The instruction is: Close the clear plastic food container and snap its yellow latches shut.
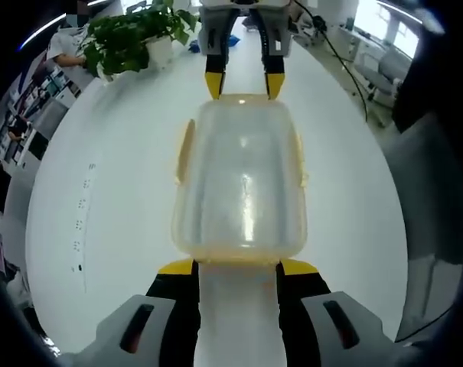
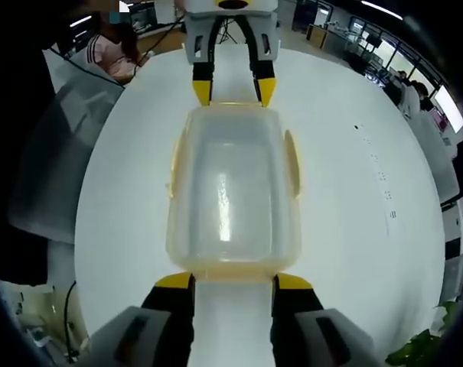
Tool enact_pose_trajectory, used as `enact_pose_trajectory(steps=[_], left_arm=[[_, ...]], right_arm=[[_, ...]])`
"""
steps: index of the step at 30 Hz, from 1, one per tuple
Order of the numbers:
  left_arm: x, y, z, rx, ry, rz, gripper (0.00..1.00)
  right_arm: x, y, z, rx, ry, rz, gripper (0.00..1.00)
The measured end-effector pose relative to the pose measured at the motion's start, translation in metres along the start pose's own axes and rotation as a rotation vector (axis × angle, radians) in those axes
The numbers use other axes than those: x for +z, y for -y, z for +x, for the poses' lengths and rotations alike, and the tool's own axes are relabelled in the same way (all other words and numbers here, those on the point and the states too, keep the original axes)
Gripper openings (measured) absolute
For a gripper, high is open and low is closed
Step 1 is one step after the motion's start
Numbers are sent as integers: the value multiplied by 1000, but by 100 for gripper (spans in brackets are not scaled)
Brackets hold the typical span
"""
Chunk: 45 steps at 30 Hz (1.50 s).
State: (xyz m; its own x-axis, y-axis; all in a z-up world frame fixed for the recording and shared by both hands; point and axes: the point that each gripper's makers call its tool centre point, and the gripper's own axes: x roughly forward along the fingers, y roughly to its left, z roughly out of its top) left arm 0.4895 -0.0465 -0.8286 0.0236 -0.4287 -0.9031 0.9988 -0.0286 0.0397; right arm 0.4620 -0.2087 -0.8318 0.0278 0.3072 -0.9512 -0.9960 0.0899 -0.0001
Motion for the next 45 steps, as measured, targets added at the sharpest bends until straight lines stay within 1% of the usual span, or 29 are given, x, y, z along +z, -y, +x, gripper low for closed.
enact_pose_trajectory(steps=[3, 7, 11, 14, 17, 19, 23, 26, 30, 34, 36, 38, 39, 40, 41, 42, 45], left_arm=[[1, 0, -1, -16, 17, -2, 36], [5, -3, 0, -19, 44, -9, 36], [7, -3, 0, -18, 46, 4, 36], [12, -1, -2, -23, 67, -2, 36], [10, -1, 1, -23, 59, 11, 36], [7, -1, 1, -27, 47, 19, 36], [6, -2, 0, -26, 55, 6, 36], [3, -2, 0, -30, 55, 0, 36], [1, -1, 0, -63, 66, -19, 36], [0, 1, 0, -85, 73, -18, 37], [-1, 1, 0, -96, 87, -15, 37], [-2, 1, 0, -110, 109, -32, 38], [-3, 1, 1, -110, 113, -43, 39], [-6, 1, 3, -103, 105, -39, 42], [-13, 0, 6, -88, 73, -16, 43], [-18, 3, 8, -90, 53, -8, 44], [-23, 8, 8, -83, 63, -13, 45]], right_arm=[[-2, 0, -1, 4, -22, -7, 36], [-6, 2, -4, -4, -86, -26, 36], [-8, 3, -5, -3, -103, -24, 36], [-13, 0, -4, 12, -132, -16, 36], [-12, -1, -3, 5, -139, -18, 36], [-10, -1, -3, -4, -132, -17, 36], [-9, 0, 0, -7, -126, -12, 36], [-6, 0, 3, -5, -106, -3, 36], [-4, 0, 4, 2, -91, 2, 37], [-3, 1, 4, 12, -89, -6, 38], [-3, 1, 4, 17, -75, -10, 38], [-5, 1, 6, 18, -59, 0, 41], [-1, -1, 9, 20, -24, 5, 44], [-2, -2, 11, 23, -31, -2, 47], [-3, -5, 13, 20, -33, 2, 49], [-3, -6, 13, 14, -30, -8, 50], [-8, -7, 10, 10, -33, -12, 49]])
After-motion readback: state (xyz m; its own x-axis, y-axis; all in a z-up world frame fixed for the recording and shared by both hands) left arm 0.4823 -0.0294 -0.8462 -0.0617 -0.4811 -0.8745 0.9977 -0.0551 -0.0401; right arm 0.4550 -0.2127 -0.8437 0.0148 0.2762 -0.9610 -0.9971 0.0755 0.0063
